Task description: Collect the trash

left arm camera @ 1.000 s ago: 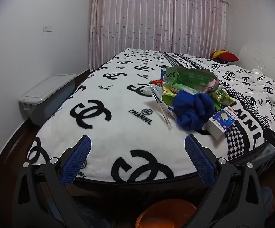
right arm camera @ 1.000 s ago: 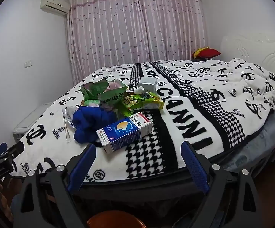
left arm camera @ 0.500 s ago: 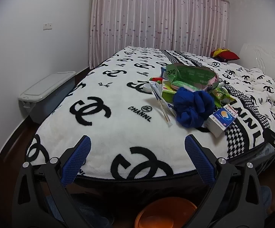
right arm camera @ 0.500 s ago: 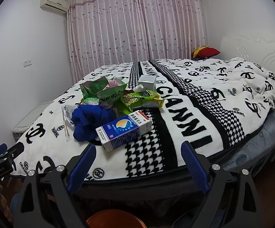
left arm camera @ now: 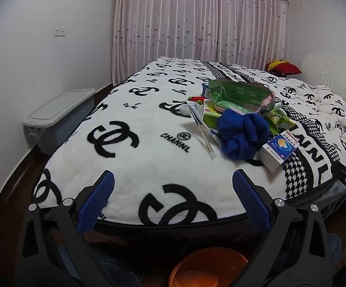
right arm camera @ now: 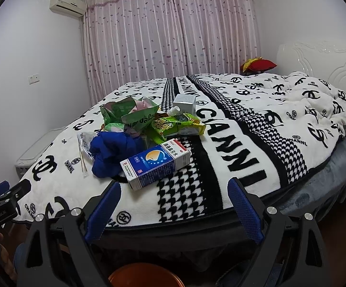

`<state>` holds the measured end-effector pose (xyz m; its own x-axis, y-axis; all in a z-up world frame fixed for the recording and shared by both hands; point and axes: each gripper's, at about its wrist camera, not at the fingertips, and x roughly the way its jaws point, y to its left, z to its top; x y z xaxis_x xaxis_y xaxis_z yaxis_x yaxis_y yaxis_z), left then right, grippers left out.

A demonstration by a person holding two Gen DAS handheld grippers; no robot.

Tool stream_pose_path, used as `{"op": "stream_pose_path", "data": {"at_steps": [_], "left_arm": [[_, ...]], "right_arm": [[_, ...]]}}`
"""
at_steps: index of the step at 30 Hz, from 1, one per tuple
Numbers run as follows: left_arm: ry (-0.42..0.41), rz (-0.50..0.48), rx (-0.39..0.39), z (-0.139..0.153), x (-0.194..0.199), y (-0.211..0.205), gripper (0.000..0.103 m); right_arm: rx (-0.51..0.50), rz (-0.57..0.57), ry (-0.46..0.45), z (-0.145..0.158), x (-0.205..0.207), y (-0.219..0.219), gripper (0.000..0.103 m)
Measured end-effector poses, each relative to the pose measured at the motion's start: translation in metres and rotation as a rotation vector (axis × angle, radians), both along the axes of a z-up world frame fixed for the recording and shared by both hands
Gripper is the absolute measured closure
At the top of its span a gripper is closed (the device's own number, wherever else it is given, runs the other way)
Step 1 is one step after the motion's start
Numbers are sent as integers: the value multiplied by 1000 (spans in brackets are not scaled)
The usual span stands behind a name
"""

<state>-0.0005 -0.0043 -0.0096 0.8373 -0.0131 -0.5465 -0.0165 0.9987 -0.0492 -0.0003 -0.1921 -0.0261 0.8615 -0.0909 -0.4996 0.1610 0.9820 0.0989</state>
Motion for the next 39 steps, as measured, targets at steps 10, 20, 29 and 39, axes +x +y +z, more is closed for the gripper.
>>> {"op": "stream_pose_path", "data": {"at_steps": [10, 20, 29, 39], "left_arm": [[10, -1, 13, 0, 1, -4, 6], [23, -5, 11, -1, 2, -5, 6], [42, -5, 5, -5, 3, -4, 6], [58, -5, 6, -10, 5, -4, 6]], "right_arm": [[8, 1, 8, 1, 2, 1, 13], [15, 4, 13, 0, 2, 1, 12], [19, 10, 20, -4, 3, 1, 12], [26, 20, 36, -11, 7, 5, 11]]}}
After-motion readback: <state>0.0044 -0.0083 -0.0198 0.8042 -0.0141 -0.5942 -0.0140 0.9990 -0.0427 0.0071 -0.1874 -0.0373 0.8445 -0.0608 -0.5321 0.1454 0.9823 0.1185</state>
